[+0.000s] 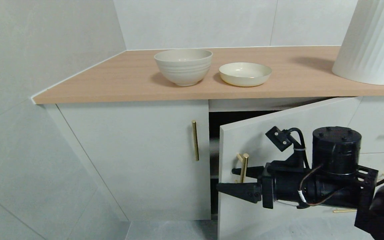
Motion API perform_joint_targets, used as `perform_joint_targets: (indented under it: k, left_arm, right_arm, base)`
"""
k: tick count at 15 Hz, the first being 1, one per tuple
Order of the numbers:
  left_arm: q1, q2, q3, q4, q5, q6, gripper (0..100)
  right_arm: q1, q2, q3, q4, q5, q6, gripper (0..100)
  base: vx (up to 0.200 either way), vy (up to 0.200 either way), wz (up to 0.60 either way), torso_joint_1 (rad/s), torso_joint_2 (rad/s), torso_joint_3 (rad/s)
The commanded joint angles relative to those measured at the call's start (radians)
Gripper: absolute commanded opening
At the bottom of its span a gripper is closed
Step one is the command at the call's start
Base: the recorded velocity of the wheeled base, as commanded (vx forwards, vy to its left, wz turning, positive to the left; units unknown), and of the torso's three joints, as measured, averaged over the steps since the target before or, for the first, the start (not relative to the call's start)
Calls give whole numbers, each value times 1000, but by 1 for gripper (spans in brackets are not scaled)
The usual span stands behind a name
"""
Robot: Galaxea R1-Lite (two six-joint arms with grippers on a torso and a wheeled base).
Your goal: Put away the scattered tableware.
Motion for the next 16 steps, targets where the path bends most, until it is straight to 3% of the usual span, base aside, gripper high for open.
perform_joint_targets:
  k: [1,4,7,9,10,11,13,15,16]
  left_arm:
    - [0,0,0,0,0,2,100]
    - [0,0,0,-6,1,57,100]
    - [0,2,-31,-34,-45,71,100]
    - [-1,61,-175,47,-212,60,100]
    - [-1,107,-229,79,-263,59,100]
    - [-4,244,-365,110,-392,60,100]
    - [-4,465,-523,110,-583,60,100]
    - [-29,690,-584,107,-665,85,100]
    - [-96,805,-598,101,-668,106,100]
  right_arm:
    - [12,-86,34,-12,16,3,100]
    - [10,-116,41,-12,16,8,100]
    - [10,-116,43,-12,16,8,100]
    - [10,-116,43,-12,16,8,100]
    - [10,-116,44,-12,16,8,100]
    - [12,-116,46,-12,16,11,100]
    - [12,-116,49,-12,16,11,100]
    - [12,-117,57,-12,16,12,100]
    - [10,-117,57,-13,16,12,100]
  base:
    - [0,0,0,0,0,0]
    - [0,0,0,0,0,0]
    - [0,0,0,0,0,0]
    - [0,0,0,0,0,0]
    - [0,0,0,0,0,0]
    - [0,0,0,0,0,0]
    - [0,0,0,0,0,0]
    - [0,0,0,0,0,0]
    - [0,0,0,0,0,0]
